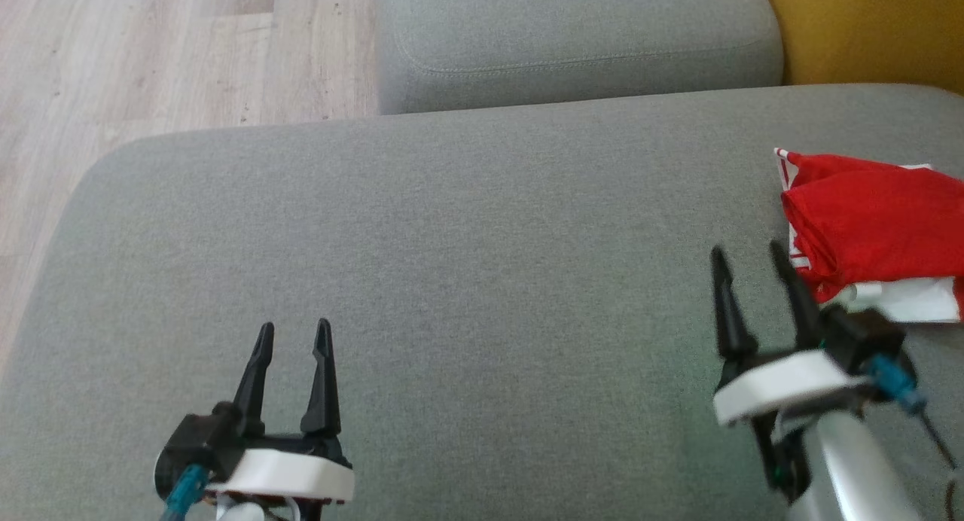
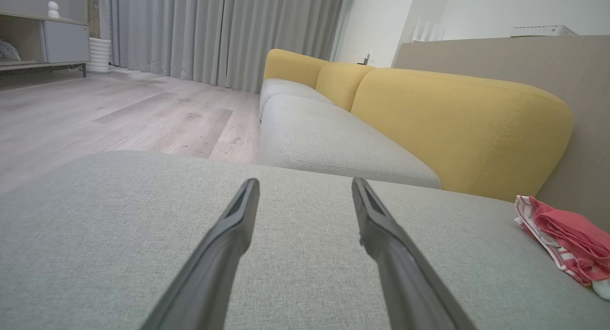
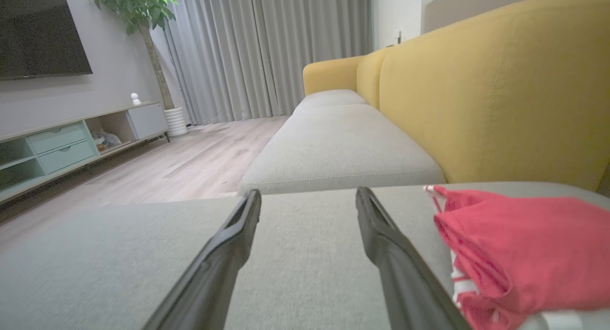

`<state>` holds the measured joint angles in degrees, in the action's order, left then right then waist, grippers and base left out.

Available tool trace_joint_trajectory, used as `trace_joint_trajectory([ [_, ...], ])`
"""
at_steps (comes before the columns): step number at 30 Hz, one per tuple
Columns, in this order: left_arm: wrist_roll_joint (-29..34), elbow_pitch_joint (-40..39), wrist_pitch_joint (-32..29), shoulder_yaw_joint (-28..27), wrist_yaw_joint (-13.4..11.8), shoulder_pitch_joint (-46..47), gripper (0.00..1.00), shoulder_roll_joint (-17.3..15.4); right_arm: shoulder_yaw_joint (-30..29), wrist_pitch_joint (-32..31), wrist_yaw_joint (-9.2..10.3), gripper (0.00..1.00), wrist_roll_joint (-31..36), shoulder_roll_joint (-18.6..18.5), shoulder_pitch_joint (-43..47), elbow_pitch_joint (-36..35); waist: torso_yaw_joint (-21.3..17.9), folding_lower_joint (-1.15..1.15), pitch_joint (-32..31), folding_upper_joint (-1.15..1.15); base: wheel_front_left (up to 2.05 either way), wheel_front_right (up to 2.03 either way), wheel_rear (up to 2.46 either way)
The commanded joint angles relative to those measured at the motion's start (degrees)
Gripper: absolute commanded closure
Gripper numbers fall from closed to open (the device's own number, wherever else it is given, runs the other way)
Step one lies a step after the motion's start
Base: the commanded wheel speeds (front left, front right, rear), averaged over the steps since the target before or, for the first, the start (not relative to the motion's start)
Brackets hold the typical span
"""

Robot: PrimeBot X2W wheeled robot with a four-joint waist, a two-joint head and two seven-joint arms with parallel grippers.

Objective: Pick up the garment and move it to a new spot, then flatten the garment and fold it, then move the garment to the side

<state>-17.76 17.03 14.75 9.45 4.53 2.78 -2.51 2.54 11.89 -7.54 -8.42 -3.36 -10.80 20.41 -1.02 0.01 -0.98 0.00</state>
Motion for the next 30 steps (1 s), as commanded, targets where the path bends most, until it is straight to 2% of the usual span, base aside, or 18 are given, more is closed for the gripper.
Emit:
trace_joint_trajectory([
  [1, -0.51, -2.35, 0.25, -1.66, -0.29, 1.36, 0.0, -0.37, 2.35, 1.36, 0.05, 0.0, -0.02, 0.45, -0.51, -2.22, 0.14, -0.01, -0.22, 0.0, 0.0, 0.0, 0.0],
  [9, -0.91, -3.32, 0.25, -1.81, -1.22, -0.18, 0.0, -0.37, 3.53, 3.02, 0.05, 0.0, -1.89, 0.47, 4.69, -0.54, 0.63, -0.01, -0.46, 0.0, 0.0, 0.0, 0.0],
  [19, -2.3, -4.21, 0.25, -2.13, -2.49, -0.18, 0.0, -0.37, 2.86, 3.09, 0.05, 0.0, -1.69, 0.47, 4.41, -2.6, 0.77, -0.01, -0.12, 0.0, 0.0, 0.0, 0.0],
  [30, -3.98, -4.07, 0.25, -2.94, -2.4, 0.1, 0.0, -0.37, 3.34, 3.1, 0.05, 0.0, -1.95, 0.48, 4.33, -3.47, 0.65, -0.01, 0.0, 0.0, 0.0, 0.0, 0.0],
])
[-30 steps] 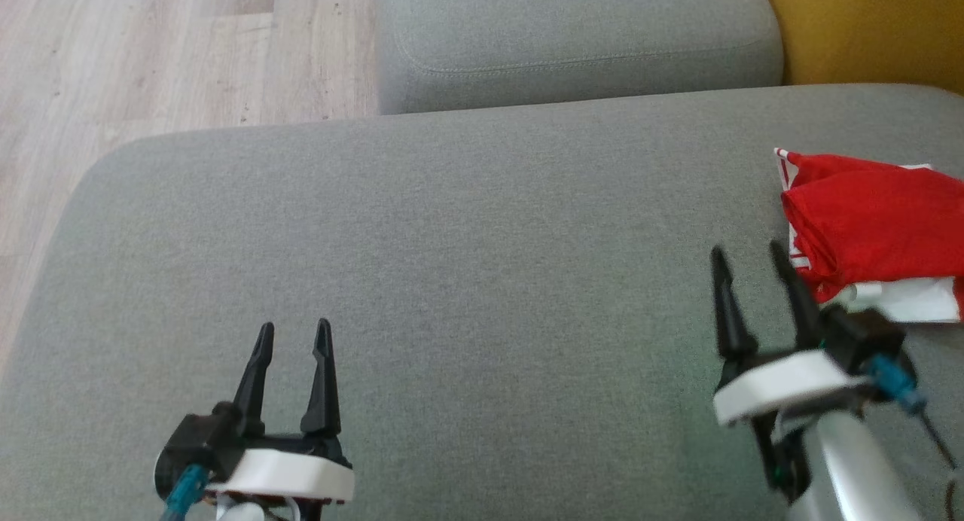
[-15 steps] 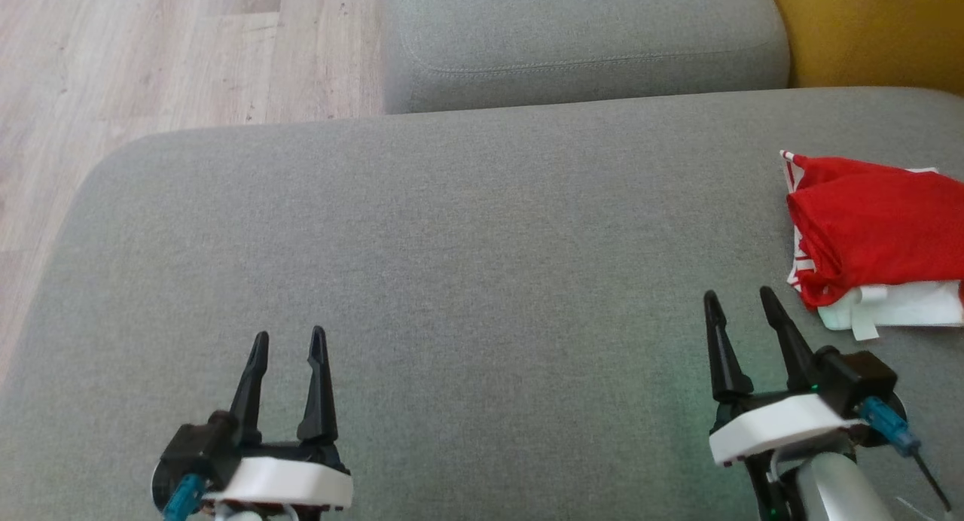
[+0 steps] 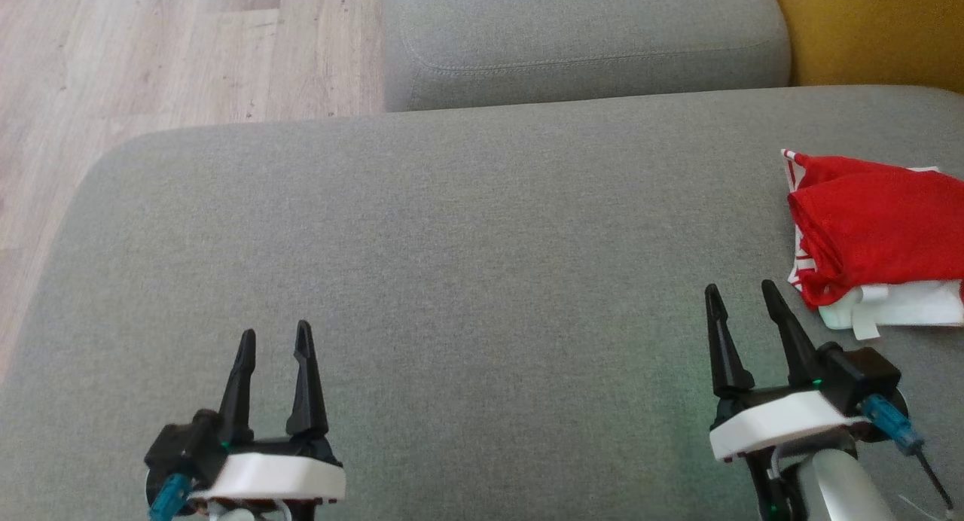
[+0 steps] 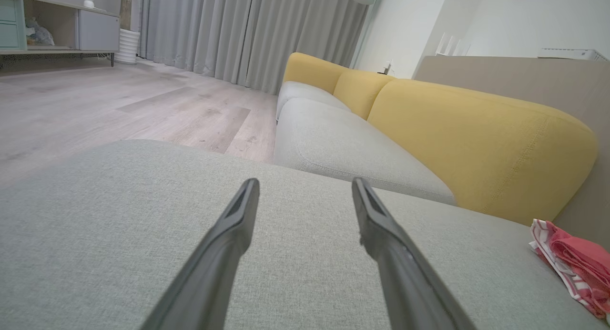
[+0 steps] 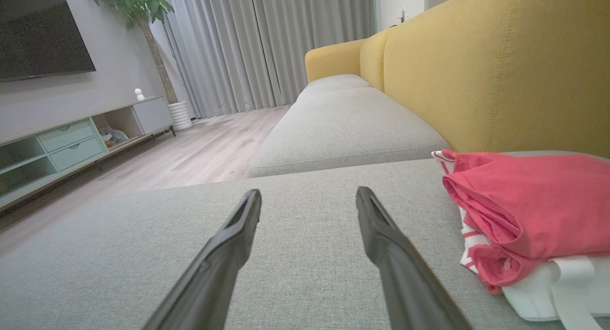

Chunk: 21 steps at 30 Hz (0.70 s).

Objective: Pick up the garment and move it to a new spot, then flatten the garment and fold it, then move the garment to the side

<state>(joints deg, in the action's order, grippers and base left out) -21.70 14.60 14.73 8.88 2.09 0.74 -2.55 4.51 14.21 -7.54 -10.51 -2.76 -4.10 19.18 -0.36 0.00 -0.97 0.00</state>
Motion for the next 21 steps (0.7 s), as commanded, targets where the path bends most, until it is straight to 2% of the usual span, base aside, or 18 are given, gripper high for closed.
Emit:
trace_joint_trajectory([
  [1, -0.42, -1.66, 0.27, -2.44, 0.18, 2.13, 0.0, -0.32, 1.44, 0.78, 0.05, 0.0, 0.07, -0.12, -2.36, -2.27, -0.05, 0.0, -0.02, 0.0, 0.0, 0.0, 0.0],
  [10, -1.67, -0.59, 0.27, -2.62, -0.41, 2.04, 0.0, -0.32, 1.99, 0.78, 0.05, 0.0, -0.12, -0.12, -2.42, -2.0, -0.4, 0.0, -0.14, 0.0, 0.0, 0.0, 0.0],
  [11, -1.58, 1.06, -0.01, -0.2, -0.2, 0.0, 1.0, 0.0, 0.54, 0.0, 0.0, 1.0, -0.01, 0.0, -0.01, -0.03, -0.41, 0.0, -0.14, 0.0, 0.0, 0.0, 0.0],
  [15, -1.98, 3.65, -0.17, 0.16, -0.29, -0.63, 1.0, 0.09, 0.58, -0.17, 0.0, 1.0, -0.46, 0.05, 0.91, 2.32, -0.4, 0.0, -0.14, 0.0, 0.0, 0.0, 0.0],
  [21, -5.31, 3.51, -1.22, -0.61, -0.02, -0.29, 1.0, 0.07, 0.16, -1.06, 0.0, 1.0, -4.57, -0.06, 0.79, 1.93, -0.37, 0.0, -0.08, 0.0, 0.0, 0.0, 0.0],
])
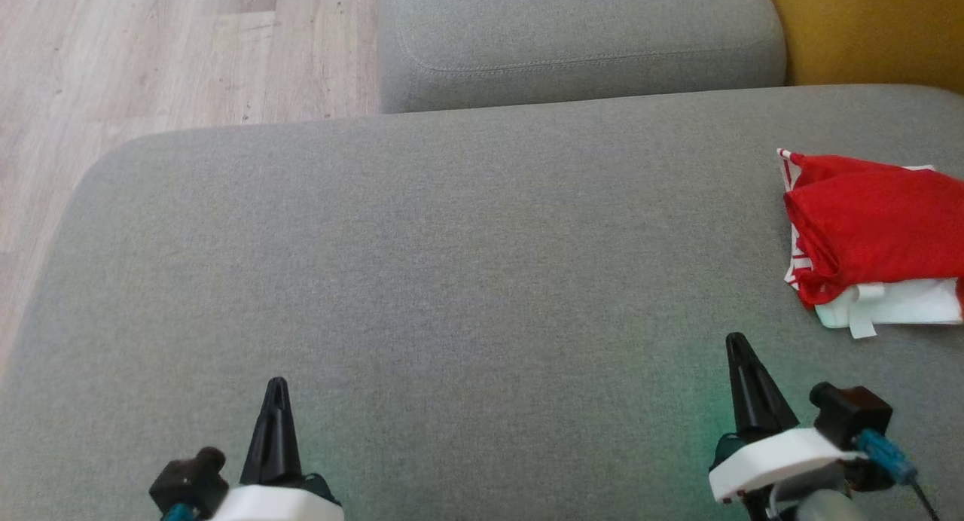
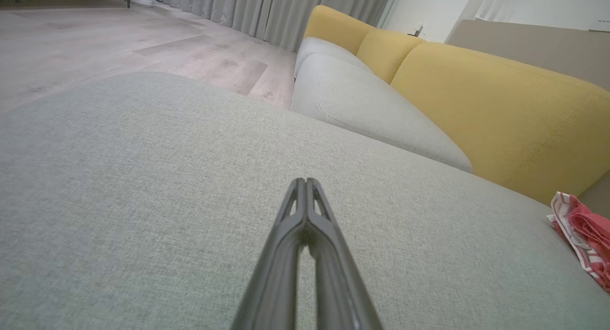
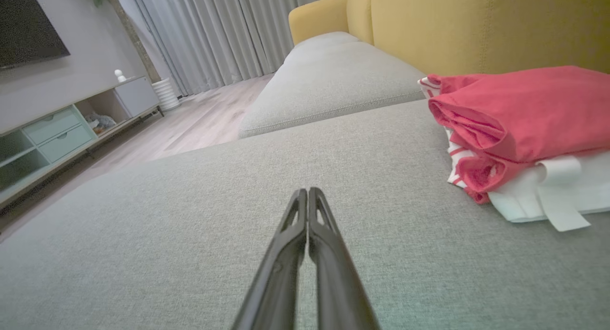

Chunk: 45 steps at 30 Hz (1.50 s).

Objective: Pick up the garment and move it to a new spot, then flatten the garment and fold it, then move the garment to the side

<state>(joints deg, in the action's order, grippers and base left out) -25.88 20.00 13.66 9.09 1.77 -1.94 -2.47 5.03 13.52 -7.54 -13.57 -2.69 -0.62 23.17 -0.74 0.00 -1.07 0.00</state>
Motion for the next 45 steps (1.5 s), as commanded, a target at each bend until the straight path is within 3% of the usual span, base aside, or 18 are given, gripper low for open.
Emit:
trace_joint_trajectory([
  [1, -1.68, -1.94, -0.32, -0.94, 0.34, 2.43, 1.0, -0.03, -0.43, -0.52, 0.0, 1.0, -2.18, -0.16, -2.71, -2.11, 0.02, 0.0, 0.03, 0.0, 0.0, 0.0, 0.0],
  [45, -25.36, -3.43, -7.56, -6.29, 2.31, 4.49, 1.0, -0.17, -3.87, -7.15, 0.02, 1.0, -30.71, -0.64, -3.72, -4.69, 0.28, 0.0, 0.47, 0.0, 0.0, 0.0, 0.0],
])
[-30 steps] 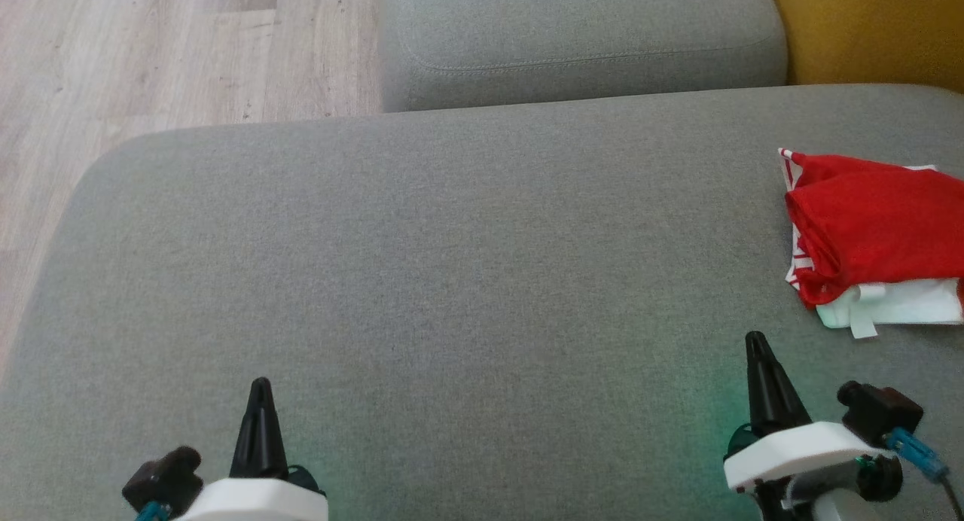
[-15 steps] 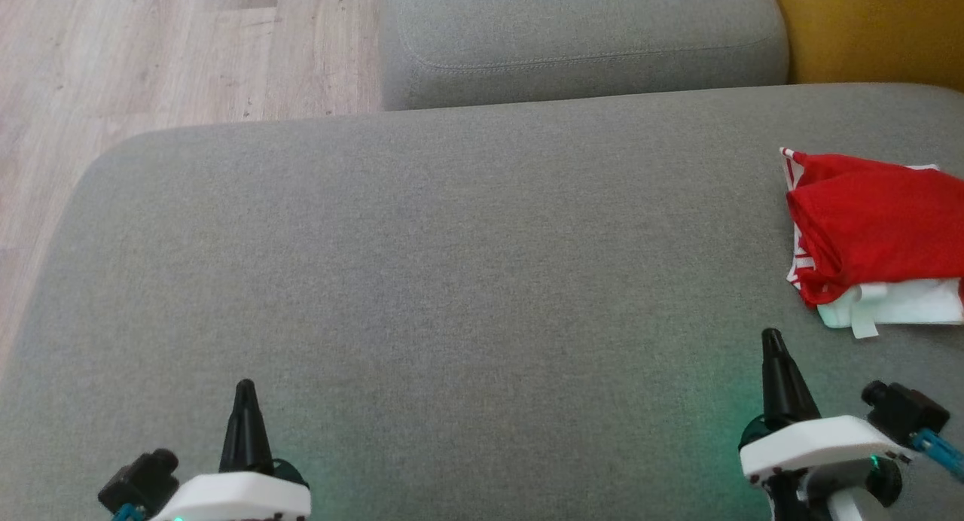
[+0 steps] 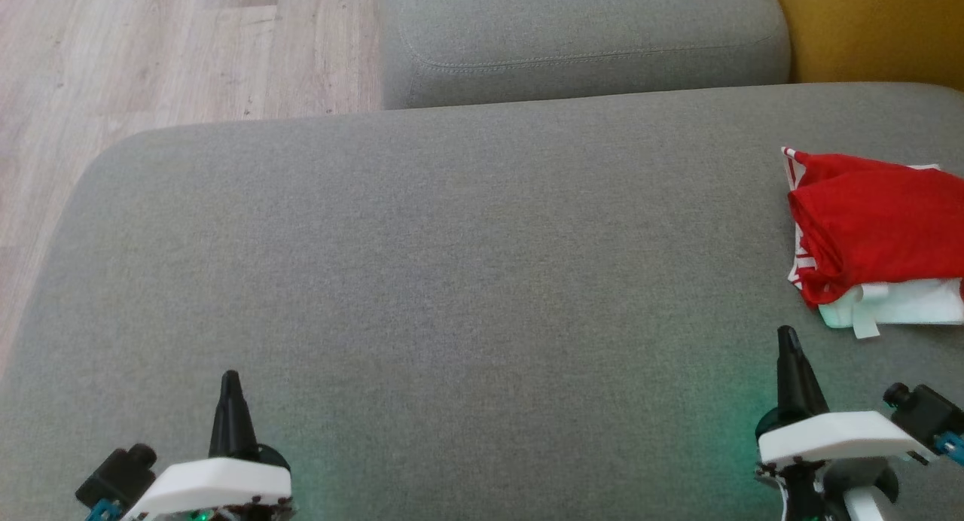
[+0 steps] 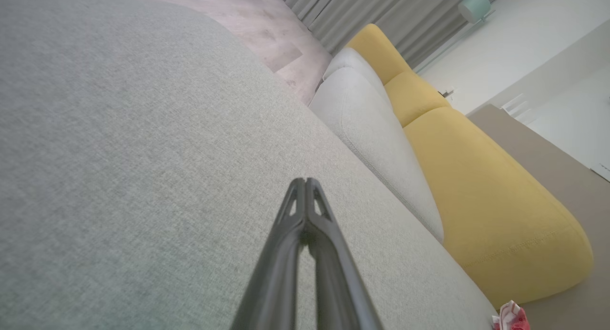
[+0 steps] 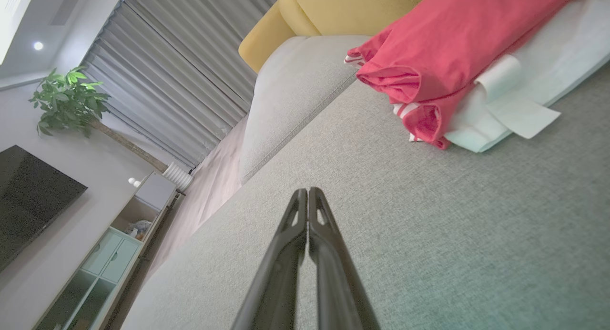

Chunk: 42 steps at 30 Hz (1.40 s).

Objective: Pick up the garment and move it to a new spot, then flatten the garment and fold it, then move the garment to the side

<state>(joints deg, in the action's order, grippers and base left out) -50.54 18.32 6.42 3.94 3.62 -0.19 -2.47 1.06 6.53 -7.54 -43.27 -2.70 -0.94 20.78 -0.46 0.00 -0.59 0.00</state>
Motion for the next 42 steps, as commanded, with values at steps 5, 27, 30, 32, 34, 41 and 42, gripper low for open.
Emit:
trace_joint_trajectory([
  [5, -3.45, -1.92, -1.17, -1.77, 0.69, 2.98, 1.0, -0.18, -0.35, -0.97, 0.02, 1.0, -4.3, -0.66, -3.53, -2.61, 0.03, 0.0, 0.05, 0.0, 0.0, 0.0, 0.0],
  [27, -15.57, -2.66, -4.89, -4.52, 1.7, 4.06, 1.0, -0.26, -2.35, -4.56, 0.03, 1.0, -18.7, -0.72, -4.04, -3.94, 0.17, 0.0, 0.28, 0.0, 0.0, 0.0, 0.0],
  [30, -17.23, -2.76, -5.4, -4.9, 1.84, 4.21, 1.0, -0.26, -2.64, -5.06, 0.03, 1.0, -20.66, -0.72, -4.12, -4.12, 0.19, 0.0, 0.31, 0.0, 0.0, 0.0, 0.0],
  [32, -18.33, -2.83, -5.74, -5.15, 1.93, 4.31, 1.0, -0.27, -2.82, -5.39, 0.04, 1.0, -21.96, -0.72, -4.16, -4.24, 0.2, 0.0, 0.33, 0.0, 0.0, 0.0, 0.0],
  [34, -19.42, -2.9, -6.07, -5.4, 2.02, 4.41, 1.0, -0.28, -3.01, -5.72, 0.04, 1.0, -23.24, -0.72, -4.21, -4.36, 0.21, 0.0, 0.35, 0.0, 0.0, 0.0, 0.0],
  [41, -23.27, -3.13, -7.26, -6.27, 2.34, 4.75, 1.0, -0.3, -3.67, -6.88, 0.04, 1.0, -27.81, -0.73, -4.38, -4.78, 0.26, 0.0, 0.43, 0.0, 0.0, 0.0, 0.0],
  [42, -23.83, -3.17, -7.43, -6.4, 2.39, 4.8, 1.0, -0.3, -3.77, -7.05, 0.04, 1.0, -28.46, -0.73, -4.4, -4.84, 0.26, 0.0, 0.44, 0.0, 0.0, 0.0, 0.0],
])
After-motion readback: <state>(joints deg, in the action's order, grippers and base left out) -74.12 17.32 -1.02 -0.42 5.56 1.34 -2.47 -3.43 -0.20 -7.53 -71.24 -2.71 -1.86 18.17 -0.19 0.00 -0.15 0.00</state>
